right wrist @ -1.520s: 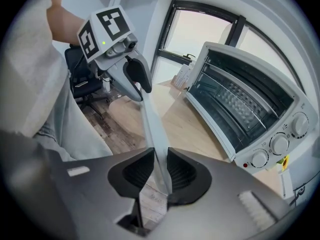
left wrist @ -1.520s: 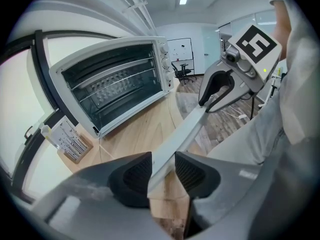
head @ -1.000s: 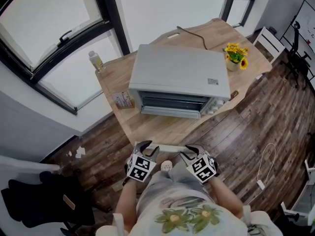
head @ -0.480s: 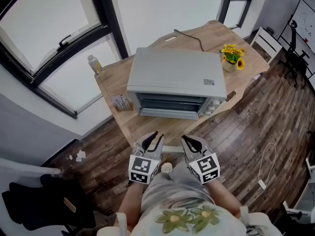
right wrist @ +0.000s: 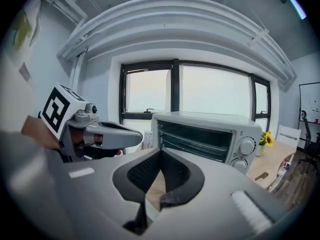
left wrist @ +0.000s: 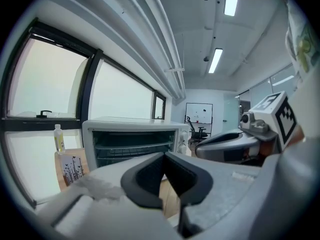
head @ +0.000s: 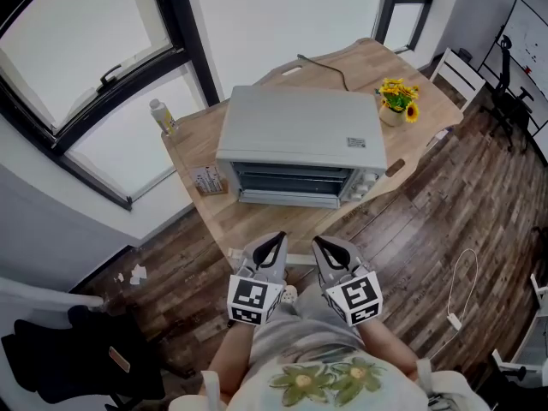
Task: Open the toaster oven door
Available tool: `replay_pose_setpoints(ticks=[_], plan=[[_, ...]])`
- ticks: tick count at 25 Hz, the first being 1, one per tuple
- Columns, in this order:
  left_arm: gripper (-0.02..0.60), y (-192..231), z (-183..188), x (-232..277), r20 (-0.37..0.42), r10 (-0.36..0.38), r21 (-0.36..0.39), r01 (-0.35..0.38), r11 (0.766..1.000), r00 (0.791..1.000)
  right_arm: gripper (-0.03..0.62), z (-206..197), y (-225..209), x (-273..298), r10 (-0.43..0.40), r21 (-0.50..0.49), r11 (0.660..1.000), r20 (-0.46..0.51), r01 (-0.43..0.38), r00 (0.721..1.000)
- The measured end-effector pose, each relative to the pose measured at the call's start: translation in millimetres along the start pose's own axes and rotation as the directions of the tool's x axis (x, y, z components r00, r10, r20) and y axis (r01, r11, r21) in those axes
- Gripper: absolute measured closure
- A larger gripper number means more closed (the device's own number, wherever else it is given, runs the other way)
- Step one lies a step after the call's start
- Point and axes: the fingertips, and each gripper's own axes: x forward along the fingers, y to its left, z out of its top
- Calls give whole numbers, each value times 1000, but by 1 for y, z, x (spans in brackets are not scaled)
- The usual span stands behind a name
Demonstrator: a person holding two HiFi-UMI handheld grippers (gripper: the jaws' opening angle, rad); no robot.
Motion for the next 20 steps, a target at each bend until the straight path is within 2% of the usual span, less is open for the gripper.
replay_pose_setpoints(ticks=[5, 20], plan=[[580, -8, 3, 3, -4, -14, -18, 14, 1000, 1000, 595, 6, -1, -3, 2, -2, 1000, 8, -2, 1000], [580, -18, 5, 9, -9, -46, -11, 46, 999, 999, 595, 10, -3, -6, 12, -11, 1000, 18, -12, 1000]])
